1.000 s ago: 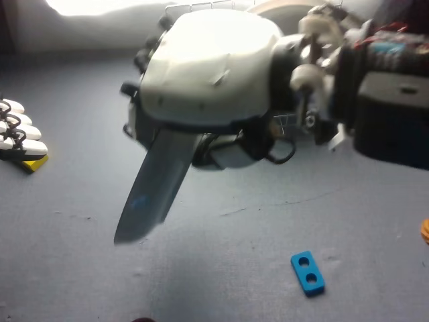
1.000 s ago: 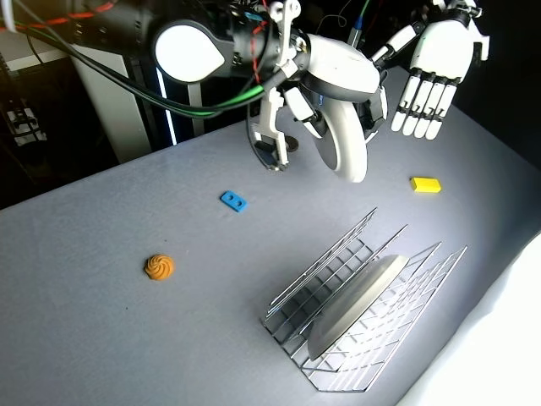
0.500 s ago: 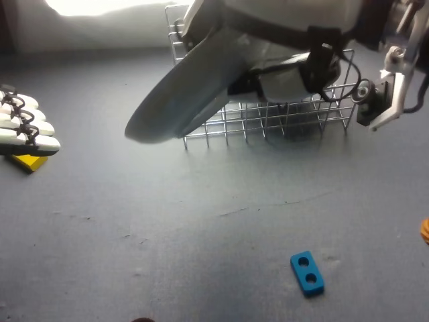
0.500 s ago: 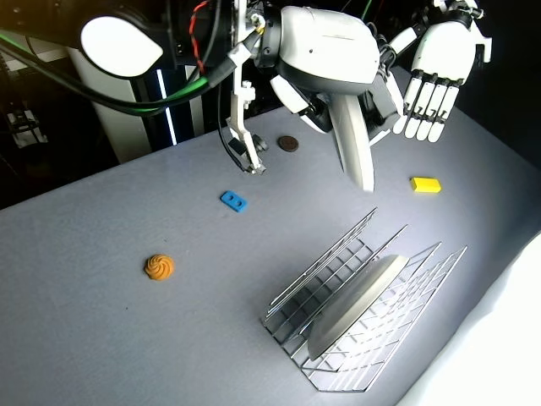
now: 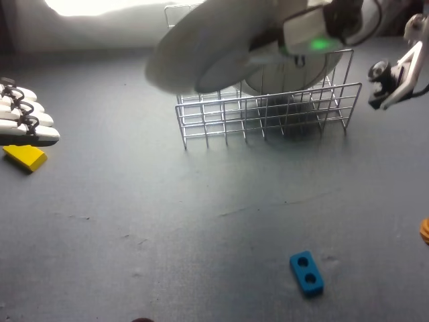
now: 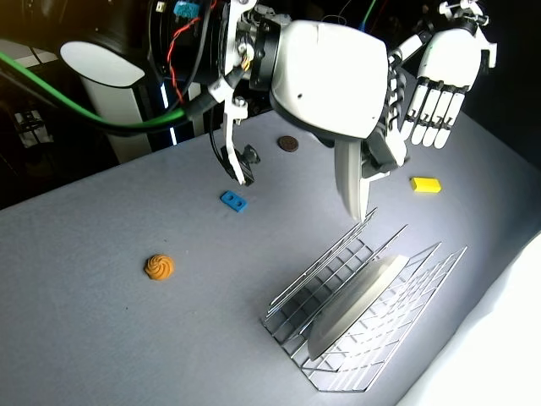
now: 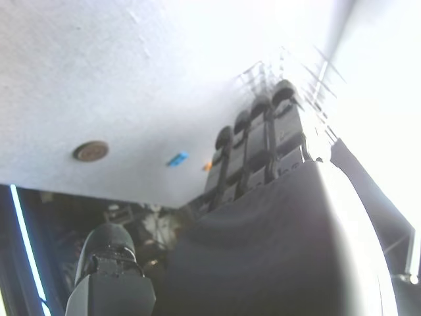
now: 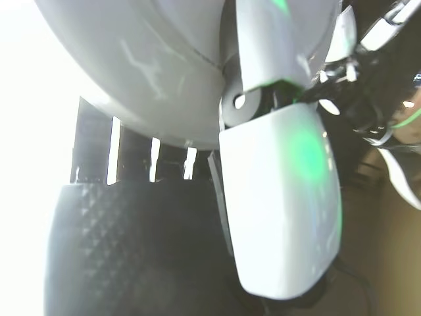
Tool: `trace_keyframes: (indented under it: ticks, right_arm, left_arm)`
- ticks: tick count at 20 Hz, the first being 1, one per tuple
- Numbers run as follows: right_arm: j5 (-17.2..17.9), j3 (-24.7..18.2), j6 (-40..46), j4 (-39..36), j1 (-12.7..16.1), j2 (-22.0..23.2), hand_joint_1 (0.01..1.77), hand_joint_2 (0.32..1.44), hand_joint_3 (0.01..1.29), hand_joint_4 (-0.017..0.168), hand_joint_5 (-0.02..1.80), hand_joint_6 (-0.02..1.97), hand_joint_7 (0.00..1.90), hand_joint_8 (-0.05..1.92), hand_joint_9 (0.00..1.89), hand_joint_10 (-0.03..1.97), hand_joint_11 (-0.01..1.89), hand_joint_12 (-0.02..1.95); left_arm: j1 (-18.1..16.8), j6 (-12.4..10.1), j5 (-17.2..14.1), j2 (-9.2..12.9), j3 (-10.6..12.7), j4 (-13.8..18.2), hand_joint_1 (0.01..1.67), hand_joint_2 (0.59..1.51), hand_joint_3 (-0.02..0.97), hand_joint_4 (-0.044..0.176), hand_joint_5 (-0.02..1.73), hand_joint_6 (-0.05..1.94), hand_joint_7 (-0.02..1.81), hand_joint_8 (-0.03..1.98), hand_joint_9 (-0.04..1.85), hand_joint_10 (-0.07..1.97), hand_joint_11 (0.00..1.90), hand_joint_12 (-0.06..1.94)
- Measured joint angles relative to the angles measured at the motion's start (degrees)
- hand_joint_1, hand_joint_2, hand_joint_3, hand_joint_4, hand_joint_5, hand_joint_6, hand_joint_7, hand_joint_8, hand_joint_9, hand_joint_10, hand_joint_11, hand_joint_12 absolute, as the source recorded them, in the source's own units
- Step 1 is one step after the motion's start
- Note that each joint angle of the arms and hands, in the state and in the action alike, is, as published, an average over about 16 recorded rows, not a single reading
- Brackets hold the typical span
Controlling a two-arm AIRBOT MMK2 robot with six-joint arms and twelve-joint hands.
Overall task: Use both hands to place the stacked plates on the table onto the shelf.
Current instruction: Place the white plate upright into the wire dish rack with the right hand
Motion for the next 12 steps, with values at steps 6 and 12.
trace_keyframes:
  ticks: [6,12]
  right_arm:
    - [-1.6,2.7,-1.0,4.2,0.6,-0.1,1.37,0.95,0.02,0.002,1.05,0.83,1.18,0.6,1.06,0.94,0.8,1.04]
    - [-3.2,5.2,-1.8,6.9,0.6,-0.8,1.38,0.95,0.02,0.003,1.03,0.87,1.17,0.61,1.05,0.97,0.79,1.05]
  left_arm:
    - [0.0,-0.1,-0.1,-0.8,0.6,0.0,0.02,1.025,0.017,0.0,0.02,0.02,0.02,0.01,0.02,0.01,0.01,0.01]
    - [0.1,-0.1,-0.4,-1.2,1.0,0.0,0.02,1.025,0.016,0.0,0.02,0.02,0.02,0.01,0.02,0.01,0.01,0.01]
